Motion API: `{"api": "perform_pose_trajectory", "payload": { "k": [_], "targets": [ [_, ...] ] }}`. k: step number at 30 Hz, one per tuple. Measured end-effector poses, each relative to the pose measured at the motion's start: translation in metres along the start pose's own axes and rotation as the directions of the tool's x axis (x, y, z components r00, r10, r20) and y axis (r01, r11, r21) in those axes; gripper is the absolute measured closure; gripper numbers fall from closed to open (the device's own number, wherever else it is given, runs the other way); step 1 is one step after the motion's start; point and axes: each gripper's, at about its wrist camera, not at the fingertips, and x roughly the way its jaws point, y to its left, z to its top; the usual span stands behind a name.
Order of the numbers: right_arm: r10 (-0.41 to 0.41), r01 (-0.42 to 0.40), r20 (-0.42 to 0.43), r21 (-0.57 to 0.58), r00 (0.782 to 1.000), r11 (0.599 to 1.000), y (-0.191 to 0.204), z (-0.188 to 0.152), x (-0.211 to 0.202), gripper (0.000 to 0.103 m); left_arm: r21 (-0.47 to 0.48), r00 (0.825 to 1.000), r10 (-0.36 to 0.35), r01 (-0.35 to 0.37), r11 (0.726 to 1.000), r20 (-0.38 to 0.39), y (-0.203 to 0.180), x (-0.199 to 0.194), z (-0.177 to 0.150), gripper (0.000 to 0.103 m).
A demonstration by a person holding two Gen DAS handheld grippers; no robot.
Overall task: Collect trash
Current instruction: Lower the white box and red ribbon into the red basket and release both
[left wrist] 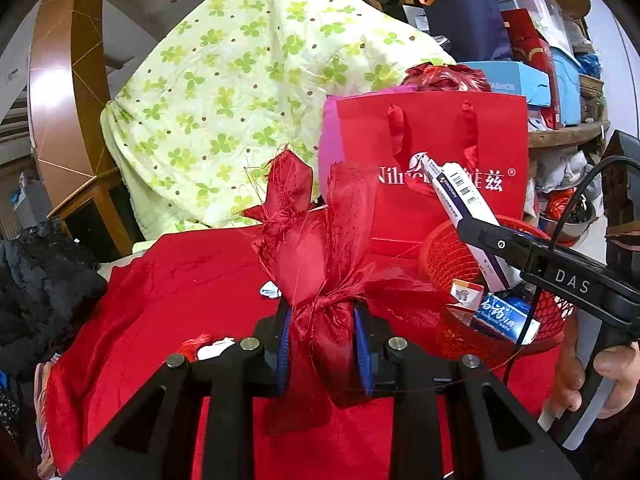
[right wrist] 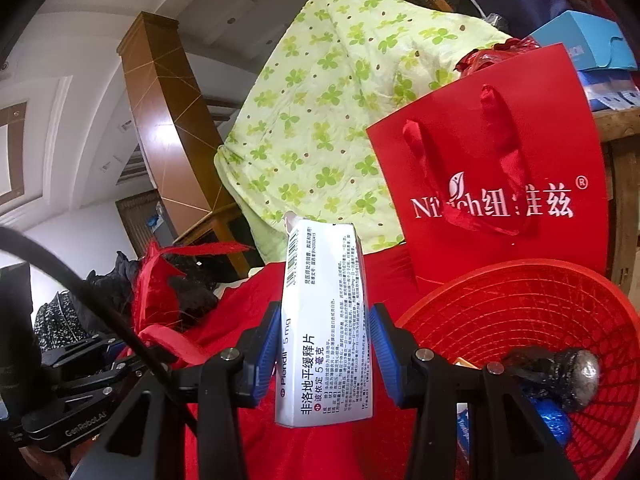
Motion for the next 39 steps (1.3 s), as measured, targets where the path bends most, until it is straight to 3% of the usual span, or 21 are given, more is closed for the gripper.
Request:
{"api": "perform_pose_trajectory", "payload": {
  "k": [18, 31, 35, 38, 39],
  "targets": [
    [-0.079, 0.068, 0.075, 0.140, 0.994, 0.988, -0.061, 0.012, -0.040, 0.056, 0.029, 0.989, -0.146, 0.146, 0.989, 0.001, -0.046, 0.001, 0.019, 0.074],
    [-0.162, 0.128, 0.111, 0.263, 0.981, 0.956, -0.101, 0.016, -0.067, 0.055, 0.050, 0.962, -0.274, 0.274, 0.960, -0.017, -0.099, 0.019, 0.032, 0.074],
    [-0.191, 0.151, 0.102, 0.310, 0.976, 0.939, -0.115, 0.014, -0.072, 0.052, 0.036, 0.944, -0.328, 0.329, 0.944, -0.041, -0.112, 0.032, 0.030, 0.068],
    [-0.204, 0.161, 0.084, 0.361, 0.975, 0.919, -0.125, 0.013, -0.072, 0.041, 0.040, 0.944, -0.323, 0.326, 0.944, -0.076, -0.121, 0.045, 0.023, 0.051],
    [-0.203, 0.158, 0.082, 0.376, 0.976, 0.913, -0.128, 0.013, -0.072, 0.041, 0.039, 0.943, -0.320, 0.325, 0.945, -0.092, -0.121, 0.049, 0.019, 0.050]
  ]
}}
